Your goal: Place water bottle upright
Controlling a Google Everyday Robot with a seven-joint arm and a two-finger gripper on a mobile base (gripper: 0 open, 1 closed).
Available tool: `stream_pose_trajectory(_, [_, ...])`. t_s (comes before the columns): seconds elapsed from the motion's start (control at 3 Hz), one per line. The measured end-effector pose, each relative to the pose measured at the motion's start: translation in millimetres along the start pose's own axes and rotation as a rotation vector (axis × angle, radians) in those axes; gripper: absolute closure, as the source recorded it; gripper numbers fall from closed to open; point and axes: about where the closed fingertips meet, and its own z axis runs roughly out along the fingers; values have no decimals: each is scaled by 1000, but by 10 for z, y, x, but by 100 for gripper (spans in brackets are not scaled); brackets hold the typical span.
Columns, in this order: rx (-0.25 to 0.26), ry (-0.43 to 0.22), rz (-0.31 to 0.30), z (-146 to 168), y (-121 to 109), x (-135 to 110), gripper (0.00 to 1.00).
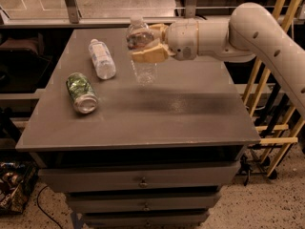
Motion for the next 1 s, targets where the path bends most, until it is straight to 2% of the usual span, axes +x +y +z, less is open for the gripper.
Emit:
stream_pose_trajectory(0.67, [-5, 12, 20, 21, 60, 238, 100])
stream_pose_trajectory(1.0, [-4, 16, 32, 24, 76, 301, 82])
